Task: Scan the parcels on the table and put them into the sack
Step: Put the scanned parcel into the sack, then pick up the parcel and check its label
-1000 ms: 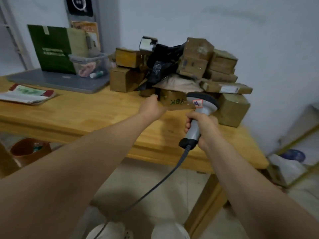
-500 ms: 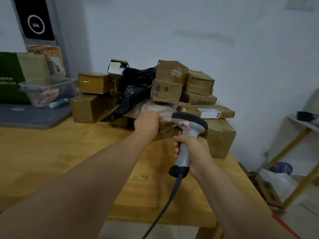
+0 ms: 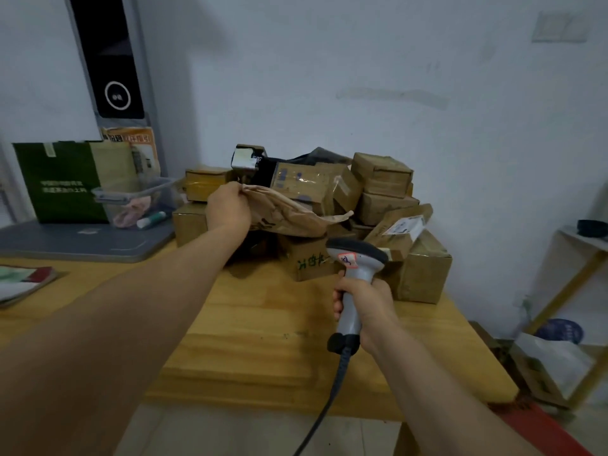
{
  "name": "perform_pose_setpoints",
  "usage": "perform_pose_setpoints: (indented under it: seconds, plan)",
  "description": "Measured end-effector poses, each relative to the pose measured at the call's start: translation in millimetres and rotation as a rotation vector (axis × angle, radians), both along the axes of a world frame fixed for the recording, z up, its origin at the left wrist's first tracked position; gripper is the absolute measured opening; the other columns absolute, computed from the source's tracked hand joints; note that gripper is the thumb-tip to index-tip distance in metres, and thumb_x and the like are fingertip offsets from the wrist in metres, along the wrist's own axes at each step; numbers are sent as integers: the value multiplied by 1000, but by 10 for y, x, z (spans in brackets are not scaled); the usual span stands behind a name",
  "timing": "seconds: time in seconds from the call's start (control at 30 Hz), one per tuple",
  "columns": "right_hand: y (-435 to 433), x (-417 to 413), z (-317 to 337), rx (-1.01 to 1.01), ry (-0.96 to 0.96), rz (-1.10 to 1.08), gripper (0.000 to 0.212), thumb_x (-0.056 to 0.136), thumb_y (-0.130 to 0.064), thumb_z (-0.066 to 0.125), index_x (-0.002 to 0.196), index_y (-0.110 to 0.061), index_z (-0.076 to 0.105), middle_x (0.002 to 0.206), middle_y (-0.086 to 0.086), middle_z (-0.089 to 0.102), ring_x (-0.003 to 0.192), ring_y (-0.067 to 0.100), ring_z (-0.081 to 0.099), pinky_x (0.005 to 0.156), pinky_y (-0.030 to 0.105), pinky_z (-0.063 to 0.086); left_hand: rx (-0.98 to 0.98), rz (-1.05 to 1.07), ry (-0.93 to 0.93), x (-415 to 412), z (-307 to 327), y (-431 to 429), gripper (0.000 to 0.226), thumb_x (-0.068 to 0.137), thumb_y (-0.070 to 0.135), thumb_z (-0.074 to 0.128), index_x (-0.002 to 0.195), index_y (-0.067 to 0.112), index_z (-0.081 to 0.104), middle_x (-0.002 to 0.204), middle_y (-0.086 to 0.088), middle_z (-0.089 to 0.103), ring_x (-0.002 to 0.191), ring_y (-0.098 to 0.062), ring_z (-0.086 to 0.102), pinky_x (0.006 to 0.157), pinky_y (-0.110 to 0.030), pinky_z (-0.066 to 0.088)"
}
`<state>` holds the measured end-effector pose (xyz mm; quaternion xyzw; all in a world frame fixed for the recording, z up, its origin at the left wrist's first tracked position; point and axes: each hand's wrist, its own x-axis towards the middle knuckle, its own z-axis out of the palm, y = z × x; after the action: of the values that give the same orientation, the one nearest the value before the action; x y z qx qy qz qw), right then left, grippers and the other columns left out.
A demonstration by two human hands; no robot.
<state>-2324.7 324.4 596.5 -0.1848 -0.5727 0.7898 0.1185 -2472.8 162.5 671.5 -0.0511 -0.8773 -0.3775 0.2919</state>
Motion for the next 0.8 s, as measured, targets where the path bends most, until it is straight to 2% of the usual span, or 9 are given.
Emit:
perform_pose_setpoints:
  seconds: [0.13,0.3,0.4,0.5,0.63,0.7,0.73,0.8]
  plan:
    - [-153,193,-27,33,-46,30,12,82,5,61,75,-2,54,53,7,54,41,15,48,43,25,43,8,38,-12,247,20,-264,28,101,11,36,109,5,63,106,-15,62,96,-29,57,76,-33,39]
    - [-345,353,44,45,-35,74,13,83,3,61,75,-3,53,52,6,54,41,16,47,43,25,42,23,72,-65,454,227,-524,31,100,20,37,106,6,64,109,-18,64,102,-38,57,88,-45,44]
    - [-456,407,80,48,-23,99,11,82,3,62,79,-3,53,53,7,54,41,16,47,44,26,42,140,71,-125,548,391,-635,28,98,11,43,108,-6,62,111,-25,63,104,-40,59,88,-46,47]
    - [-566,446,56,57,-40,130,11,81,3,63,81,-2,53,54,7,55,41,15,47,43,25,42,268,72,-229,549,351,-810,24,93,8,52,114,-1,60,112,-19,63,103,-37,60,90,-46,52]
    - [-711,478,-69,82,-100,191,10,82,2,63,83,-2,55,54,7,56,41,15,48,42,24,42,449,61,-345,603,22,-1078,29,93,7,50,121,5,56,116,-17,62,104,-36,60,90,-47,53]
    - [-777,490,-149,99,-131,217,9,82,1,64,79,-3,56,55,8,56,43,16,48,43,25,43,547,45,-356,685,-154,-1211,35,92,5,52,127,8,53,121,-10,60,106,-33,60,91,-47,53]
    - [-811,493,-183,108,-143,227,10,82,0,64,77,-3,57,55,8,56,44,16,48,44,25,43,597,49,-377,718,-233,-1283,33,90,7,56,124,9,55,119,-6,60,103,-30,61,90,-45,54]
    - [-878,497,-236,108,-154,255,11,82,-3,65,75,-4,57,55,7,55,44,16,47,43,24,42,650,70,-423,769,-356,-1410,23,84,7,66,107,6,61,104,-13,66,88,-26,65,85,-42,57]
